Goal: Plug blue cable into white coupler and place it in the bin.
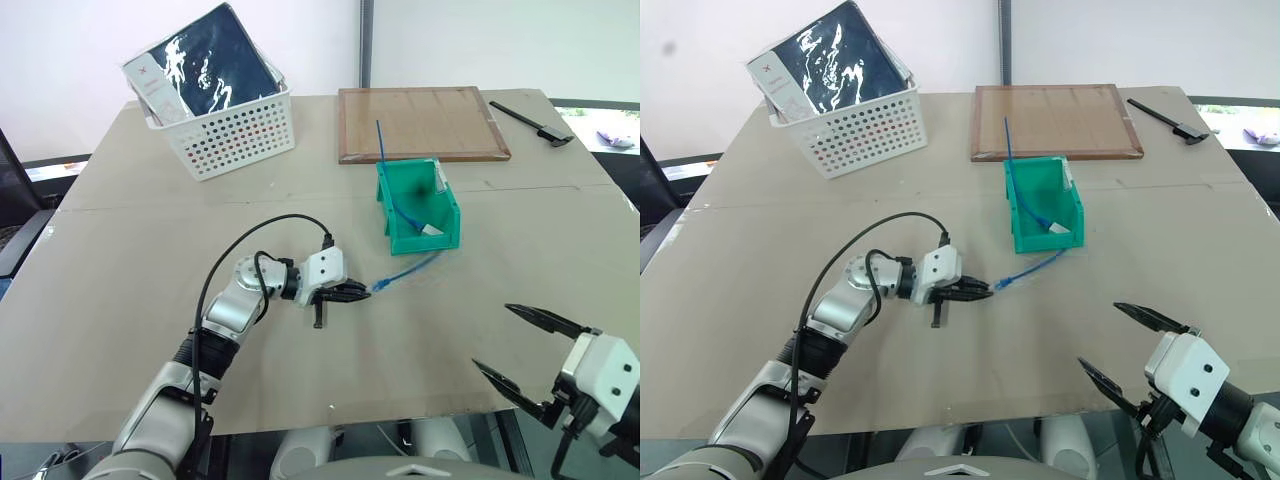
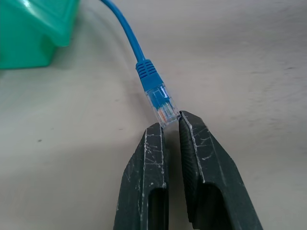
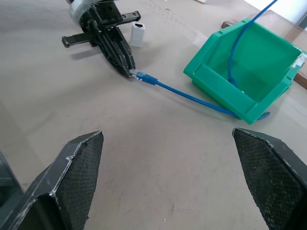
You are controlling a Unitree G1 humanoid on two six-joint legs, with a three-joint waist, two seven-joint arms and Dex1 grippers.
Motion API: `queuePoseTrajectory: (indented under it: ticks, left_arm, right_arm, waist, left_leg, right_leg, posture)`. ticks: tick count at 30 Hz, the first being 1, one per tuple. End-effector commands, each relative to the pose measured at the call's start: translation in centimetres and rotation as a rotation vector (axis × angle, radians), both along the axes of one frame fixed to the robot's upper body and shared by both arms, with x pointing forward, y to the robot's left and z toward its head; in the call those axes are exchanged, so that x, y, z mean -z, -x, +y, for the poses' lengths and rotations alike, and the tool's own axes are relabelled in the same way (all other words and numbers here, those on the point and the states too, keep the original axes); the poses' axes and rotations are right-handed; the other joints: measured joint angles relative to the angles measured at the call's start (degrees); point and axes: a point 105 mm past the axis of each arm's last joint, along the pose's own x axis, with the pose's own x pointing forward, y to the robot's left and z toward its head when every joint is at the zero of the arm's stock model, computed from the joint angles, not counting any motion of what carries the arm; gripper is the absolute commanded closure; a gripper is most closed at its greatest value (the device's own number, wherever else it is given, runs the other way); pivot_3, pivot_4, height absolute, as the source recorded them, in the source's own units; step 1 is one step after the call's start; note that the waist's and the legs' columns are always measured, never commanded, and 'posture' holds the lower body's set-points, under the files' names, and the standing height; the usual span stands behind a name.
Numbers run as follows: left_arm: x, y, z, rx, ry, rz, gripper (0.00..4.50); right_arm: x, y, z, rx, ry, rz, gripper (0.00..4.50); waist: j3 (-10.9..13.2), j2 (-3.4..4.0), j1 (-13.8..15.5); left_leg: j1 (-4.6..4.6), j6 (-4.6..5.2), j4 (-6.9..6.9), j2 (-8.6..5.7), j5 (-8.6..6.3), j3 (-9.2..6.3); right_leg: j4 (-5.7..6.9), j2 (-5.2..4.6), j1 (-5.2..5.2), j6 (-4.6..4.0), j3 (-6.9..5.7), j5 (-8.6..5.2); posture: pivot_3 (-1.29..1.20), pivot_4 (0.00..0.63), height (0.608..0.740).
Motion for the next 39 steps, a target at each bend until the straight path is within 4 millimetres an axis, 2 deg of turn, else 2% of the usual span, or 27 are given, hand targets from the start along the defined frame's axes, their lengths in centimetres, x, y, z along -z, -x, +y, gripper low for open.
queuePoseTrajectory:
  ticks: [1,4,8,14,19,27,33,39]
  left_arm:
    - [-0.6,0.4,-0.6,0.042,0.016,-0.021,4.39]
    - [-0.9,0.5,-0.6,0.057,0.03,-0.026,4.39]
    - [-2.3,1.0,-1.1,0.091,0.089,-0.059,4.39]
    - [-3.5,2.3,-1.3,0.199,0.115,-0.149,4.39]
    - [-4.0,2.7,-1.5,0.22,0.147,-0.2,4.39]
    - [-4.6,3.1,-1.8,0.271,0.152,-0.319,4.39]
    - [-5.0,3.0,-2.1,0.282,0.159,-0.383,4.39]
    - [-5.8,2.2,-2.1,0.279,0.156,-0.452,4.39]
  right_arm:
    - [-0.4,0.0,0.5,-0.008,0.001,-0.019,0.24]
    - [-0.1,-0.2,0.8,0.006,-0.02,-0.003,0.24]
    - [0.7,-0.3,1.2,0.056,-0.082,0.065,0.24]
    - [2.9,-0.6,3.0,0.207,-0.455,0.355,0.24]
    - [3.4,-2.6,4.1,0.314,-0.646,0.429,0.24]
    - [2.3,-4.5,7.2,0.278,-0.946,0.582,0.24]
    - [1.2,-6.3,8.0,0.254,-1.027,0.606,0.24]
    - [0.8,-6.9,9.0,0.221,-1.063,0.647,0.24]
  waist:
    - [0.0,0.0,0.0]
    - [0.0,0.0,-0.01]
    - [0.0,0.0,0.0]
    - [0.0,0.02,0.02]
    - [0.01,0.02,-0.03]
    - [0.05,0.09,-0.1]
    - [0.05,0.1,-0.17]
    - [0.05,0.1,-0.16]
  left_leg:
    - [0.0,0.0,0.0,0.0,0.0,0.0]
    - [0.0,0.0,0.0,0.0,0.0,-0.01]
    - [-0.02,0.0,0.0,0.0,0.0,-0.02]
    - [-0.04,0.0,-0.01,0.01,0.0,-0.07]
    - [-0.05,0.0,-0.03,0.04,0.0,-0.08]
    - [-0.1,0.01,-0.06,-0.02,0.0,-0.15]
    - [-0.08,0.01,-0.06,-0.01,0.0,-0.16]
    - [-0.09,0.02,-0.06,-0.02,0.0,-0.17]
  right_leg:
    - [0.0,0.0,0.0,0.0,0.0,0.0]
    - [0.0,0.0,0.0,0.0,0.0,0.0]
    - [-0.01,-0.01,-0.01,0.0,-0.01,0.0]
    - [-0.02,-0.09,-0.01,-0.1,-0.02,-0.05]
    - [-0.05,-0.1,-0.03,-0.15,-0.01,-0.08]
    - [-0.11,-0.05,-0.05,-0.04,-0.08,0.01]
    - [-0.1,0.03,-0.05,-0.02,-0.11,0.01]
    - [-0.09,0.07,-0.05,-0.04,-0.1,0.01]
  posture:
    - [0.0,0.15,0.74]
    - [0.0,0.15,0.74]
    - [0.0,0.15,0.74]
    - [0.0,0.15,0.74]
    - [0.0,0.15,0.74]
    - [0.0,0.15,0.74]
    - [0.0,0.15,0.74]
    - [0.0,0.15,0.74]
